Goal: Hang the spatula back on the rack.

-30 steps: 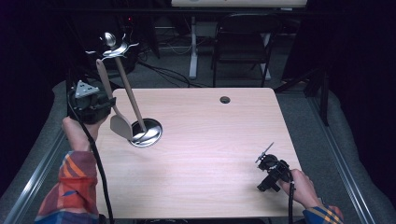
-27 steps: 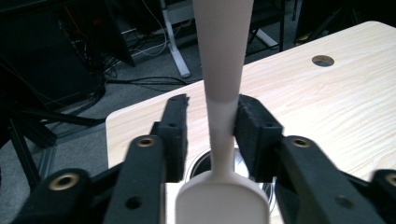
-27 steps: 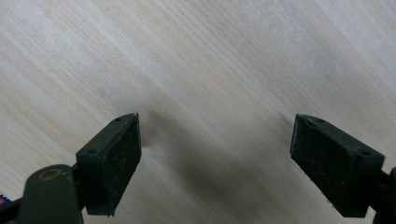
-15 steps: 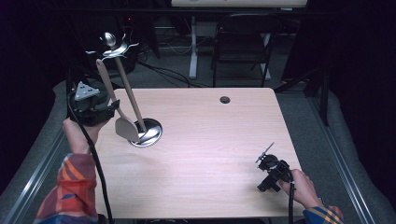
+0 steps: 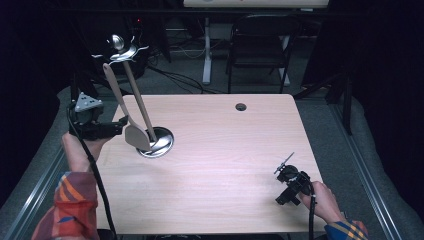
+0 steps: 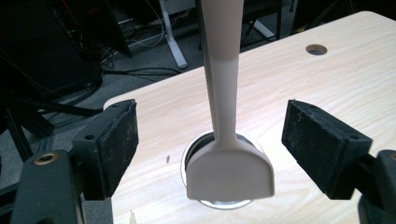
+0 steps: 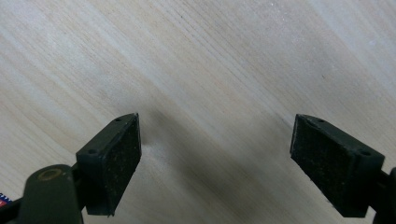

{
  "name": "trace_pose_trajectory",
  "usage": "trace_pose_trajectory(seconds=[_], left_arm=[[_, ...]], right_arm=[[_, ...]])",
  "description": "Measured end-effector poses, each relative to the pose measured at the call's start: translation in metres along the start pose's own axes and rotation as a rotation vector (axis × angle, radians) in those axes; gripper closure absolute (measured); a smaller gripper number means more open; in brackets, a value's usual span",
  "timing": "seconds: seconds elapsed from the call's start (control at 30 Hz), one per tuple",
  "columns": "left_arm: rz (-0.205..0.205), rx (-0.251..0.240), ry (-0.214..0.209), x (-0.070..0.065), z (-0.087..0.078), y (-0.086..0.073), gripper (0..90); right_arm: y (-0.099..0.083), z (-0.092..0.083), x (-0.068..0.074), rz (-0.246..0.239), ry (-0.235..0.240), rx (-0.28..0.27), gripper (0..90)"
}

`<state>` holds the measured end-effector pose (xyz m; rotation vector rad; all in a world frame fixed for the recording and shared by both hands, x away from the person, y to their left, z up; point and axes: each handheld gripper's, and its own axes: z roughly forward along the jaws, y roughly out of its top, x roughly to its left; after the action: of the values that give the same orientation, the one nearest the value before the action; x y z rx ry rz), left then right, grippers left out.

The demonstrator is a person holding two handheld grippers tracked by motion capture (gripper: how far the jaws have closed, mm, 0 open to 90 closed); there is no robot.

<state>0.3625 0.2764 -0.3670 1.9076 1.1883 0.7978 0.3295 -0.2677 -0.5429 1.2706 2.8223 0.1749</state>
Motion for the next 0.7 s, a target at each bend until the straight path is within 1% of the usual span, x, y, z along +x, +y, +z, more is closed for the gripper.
trace_pose_trajectory(seconds=[0.07,0.1,0.2,0.23,0.27,0.33,0.37,0.4,0.43,0.47,0.53,0.57,0.6,0.67,0.7], left_arm=[[0.000,0.013,-0.005,0.000,-0.003,-0.003,16.2],[0.000,0.018,-0.006,0.000,-0.004,-0.005,16.1],[-0.004,0.027,-0.009,0.001,-0.007,-0.008,15.6],[-0.008,0.040,-0.010,0.001,-0.010,-0.012,15.3],[-0.008,0.040,-0.010,0.001,-0.010,-0.012,14.7],[-0.021,0.059,-0.016,0.002,-0.012,-0.020,13.6],[-0.023,0.066,-0.018,0.003,-0.013,-0.022,12.5],[-0.023,0.066,-0.018,0.003,-0.013,-0.022,12.0],[-0.032,0.081,-0.021,0.003,-0.013,-0.028,11.6],[-0.032,0.081,-0.021,0.003,-0.013,-0.028,11.0],[-0.031,0.097,-0.025,0.003,-0.013,-0.033,10.6],[-0.036,0.115,-0.031,0.003,-0.012,-0.038,10.1],[-0.036,0.115,-0.031,0.003,-0.012,-0.038,9.4],[-0.040,0.130,-0.033,0.003,-0.011,-0.044,9.1],[-0.044,0.147,-0.037,0.003,-0.009,-0.049,8.1]], right_arm=[[0.000,-0.001,0.000,-0.006,-0.006,0.005,16.0],[0.000,-0.001,0.000,-0.005,-0.005,-0.007,16.0],[0.000,0.000,0.000,-0.001,-0.002,-0.011,16.0],[0.000,-0.001,0.000,-0.003,-0.007,0.003,16.1],[0.000,-0.001,0.000,-0.003,-0.007,0.003,16.1],[0.000,-0.002,0.000,0.000,-0.006,-0.004,16.1],[-0.001,-0.001,0.001,0.015,-0.002,-0.024,16.1],[-0.001,-0.001,0.001,0.015,-0.002,-0.024,16.1],[-0.001,-0.002,0.001,0.013,0.000,-0.026,15.9],[-0.001,-0.002,0.001,0.013,0.000,-0.026,15.9],[-0.001,-0.002,0.001,0.018,-0.001,-0.034,16.0],[-0.001,-0.002,0.001,0.019,-0.001,-0.035,16.0],[-0.001,-0.002,0.001,0.019,-0.001,-0.035,16.0],[0.000,-0.005,-0.001,-0.002,-0.009,-0.007,16.0],[0.000,-0.005,-0.001,0.000,-0.009,-0.008,16.0]])
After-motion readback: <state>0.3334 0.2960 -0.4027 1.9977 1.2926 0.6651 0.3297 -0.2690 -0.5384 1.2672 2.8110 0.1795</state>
